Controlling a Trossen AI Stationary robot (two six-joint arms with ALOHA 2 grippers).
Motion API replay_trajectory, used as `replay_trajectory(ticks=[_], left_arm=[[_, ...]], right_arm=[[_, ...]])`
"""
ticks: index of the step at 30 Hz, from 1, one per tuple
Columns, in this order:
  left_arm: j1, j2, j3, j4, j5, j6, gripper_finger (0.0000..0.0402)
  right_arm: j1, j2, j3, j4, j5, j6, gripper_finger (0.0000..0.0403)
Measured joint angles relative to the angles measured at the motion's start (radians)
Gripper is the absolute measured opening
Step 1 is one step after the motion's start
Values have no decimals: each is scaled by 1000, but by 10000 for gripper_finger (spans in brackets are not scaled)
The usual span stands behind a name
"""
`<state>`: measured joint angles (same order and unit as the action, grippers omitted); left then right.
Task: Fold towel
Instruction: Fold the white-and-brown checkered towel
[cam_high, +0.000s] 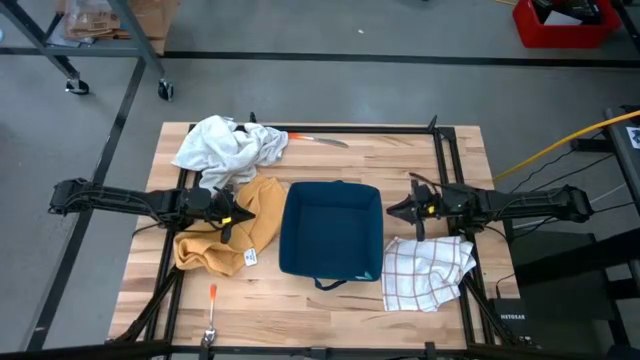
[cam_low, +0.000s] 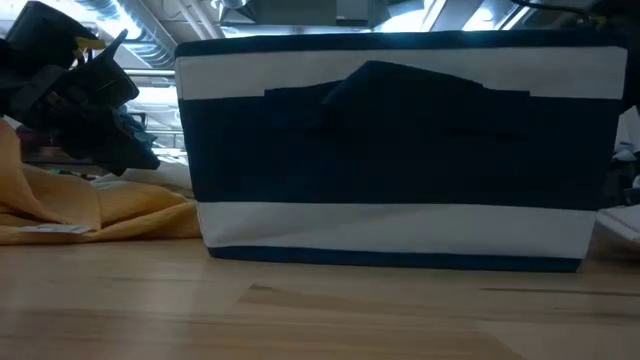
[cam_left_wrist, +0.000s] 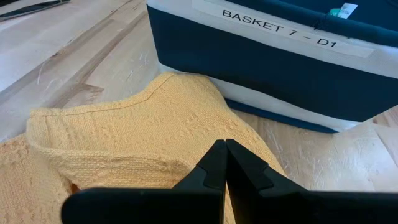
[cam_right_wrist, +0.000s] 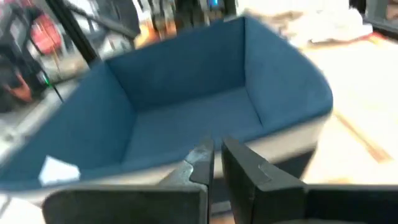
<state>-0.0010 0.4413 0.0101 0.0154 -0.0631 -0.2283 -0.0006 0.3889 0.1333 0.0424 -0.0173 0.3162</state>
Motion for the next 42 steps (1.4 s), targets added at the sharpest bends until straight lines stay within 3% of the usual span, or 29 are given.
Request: replay_trajectory(ticks=[6,10,17,24,27,33,42], left_arm=[[1,0,0,0,0,0,0],[0,0,0,0,0,0,0],[0,0,0,0,0,0,0],[0,0,0,0,0,0,0],[1,0,0,0,0,0,0],[1,0,0,0,0,-38,0],[1,0,0,1,-3,-474,0]], right_arm=[[0,9,0,79,43,168,35],[0,36,0,84,7,251,41],[0,100,0,145,-32,307,125],[0,118,37,172,-273,307,190],[1,118,93,108,-362,305,194],[1,118,247,-149,-420,304,185],[1,191,471,-672,-537,361,182]])
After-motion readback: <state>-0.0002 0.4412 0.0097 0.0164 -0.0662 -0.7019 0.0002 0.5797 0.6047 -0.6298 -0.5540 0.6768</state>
